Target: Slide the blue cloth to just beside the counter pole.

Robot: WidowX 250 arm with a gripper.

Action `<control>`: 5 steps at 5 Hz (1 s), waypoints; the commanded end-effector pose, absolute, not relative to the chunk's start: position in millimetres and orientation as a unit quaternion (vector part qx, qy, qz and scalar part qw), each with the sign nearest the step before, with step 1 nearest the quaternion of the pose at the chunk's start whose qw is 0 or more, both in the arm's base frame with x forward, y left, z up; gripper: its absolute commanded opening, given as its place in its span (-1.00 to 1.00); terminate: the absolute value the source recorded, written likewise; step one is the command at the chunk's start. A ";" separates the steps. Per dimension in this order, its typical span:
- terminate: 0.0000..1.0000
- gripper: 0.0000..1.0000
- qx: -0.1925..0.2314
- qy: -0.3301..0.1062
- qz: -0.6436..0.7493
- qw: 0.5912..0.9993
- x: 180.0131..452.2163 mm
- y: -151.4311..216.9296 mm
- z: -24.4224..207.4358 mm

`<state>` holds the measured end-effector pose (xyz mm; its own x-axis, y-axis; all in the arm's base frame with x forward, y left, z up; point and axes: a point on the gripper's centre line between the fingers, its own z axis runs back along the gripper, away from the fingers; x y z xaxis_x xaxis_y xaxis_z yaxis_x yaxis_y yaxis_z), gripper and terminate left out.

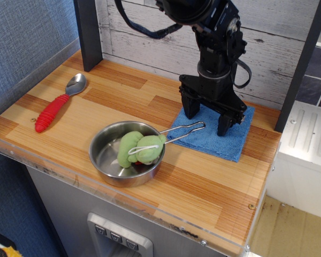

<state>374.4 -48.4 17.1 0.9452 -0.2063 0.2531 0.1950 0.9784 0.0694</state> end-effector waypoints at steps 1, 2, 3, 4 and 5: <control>-1.00 1.00 0.022 -0.148 -0.097 0.984 378.8 -40.3 27.9; -1.00 1.00 0.035 -0.147 -0.091 0.984 378.0 -28.7 29.2; -1.00 1.00 0.058 -0.147 -0.084 0.984 374.8 -17.6 32.4; -1.00 1.00 0.074 -0.143 -0.073 0.984 369.3 -2.5 30.6; -1.00 1.00 0.078 -0.136 -0.060 0.986 368.6 12.9 26.6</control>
